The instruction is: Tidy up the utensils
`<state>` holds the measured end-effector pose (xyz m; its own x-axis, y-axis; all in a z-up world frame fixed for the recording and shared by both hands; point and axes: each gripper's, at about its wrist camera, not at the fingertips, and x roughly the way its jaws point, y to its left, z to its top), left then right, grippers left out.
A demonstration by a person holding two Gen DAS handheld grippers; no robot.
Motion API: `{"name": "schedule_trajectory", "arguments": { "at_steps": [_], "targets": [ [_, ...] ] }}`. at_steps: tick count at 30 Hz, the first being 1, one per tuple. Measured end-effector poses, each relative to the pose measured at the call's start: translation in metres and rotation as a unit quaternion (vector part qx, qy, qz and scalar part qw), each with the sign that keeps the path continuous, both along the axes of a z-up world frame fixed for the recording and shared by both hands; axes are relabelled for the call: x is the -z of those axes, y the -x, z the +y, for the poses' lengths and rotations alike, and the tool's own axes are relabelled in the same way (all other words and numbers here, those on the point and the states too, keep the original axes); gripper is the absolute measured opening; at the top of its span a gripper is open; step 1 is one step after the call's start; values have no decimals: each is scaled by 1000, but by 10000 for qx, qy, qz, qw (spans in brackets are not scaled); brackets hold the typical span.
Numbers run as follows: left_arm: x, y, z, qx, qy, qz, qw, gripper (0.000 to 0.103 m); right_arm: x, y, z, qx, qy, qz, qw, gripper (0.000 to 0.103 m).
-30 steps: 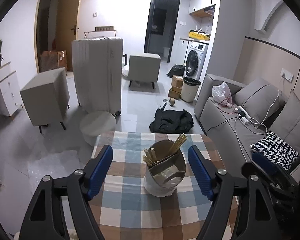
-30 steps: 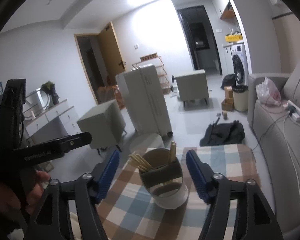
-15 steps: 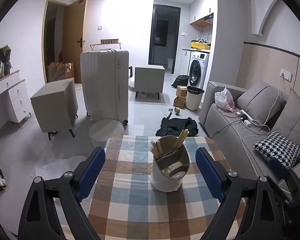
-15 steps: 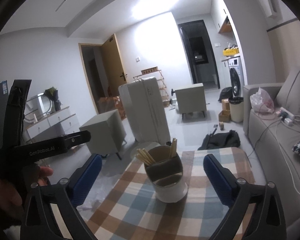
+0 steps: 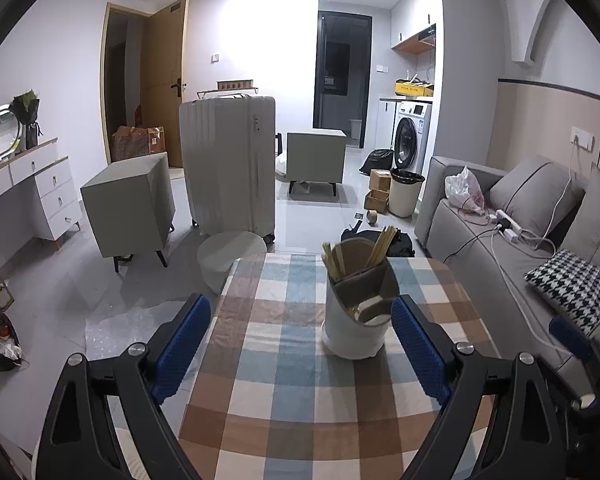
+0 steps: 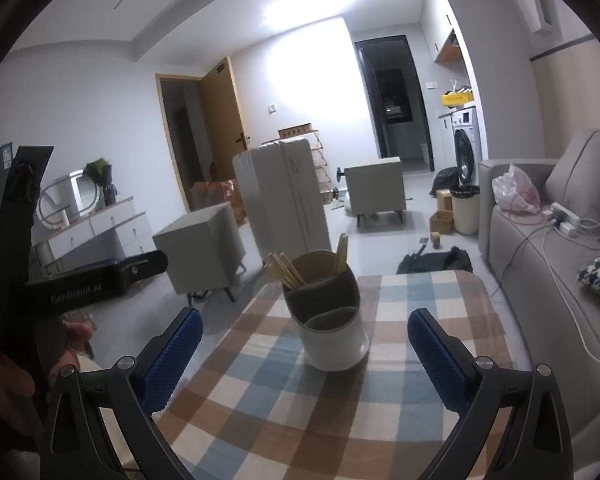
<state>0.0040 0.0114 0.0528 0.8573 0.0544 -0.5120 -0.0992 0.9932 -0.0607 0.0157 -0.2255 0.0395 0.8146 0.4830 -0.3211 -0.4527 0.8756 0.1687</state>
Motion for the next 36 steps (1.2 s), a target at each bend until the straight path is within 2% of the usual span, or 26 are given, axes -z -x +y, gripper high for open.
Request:
{"name": "schedule_trajectory", "arguments": {
  "at_steps": [8,36],
  "targets": [
    [16,2,-5,61,-84,84,9999,89,10,6,-1,-11,58,109,9999,103],
    [22,13,-4,-37,-89,30,9999,89,12,12,2,55,212,134,9997,103]
  ]
}}
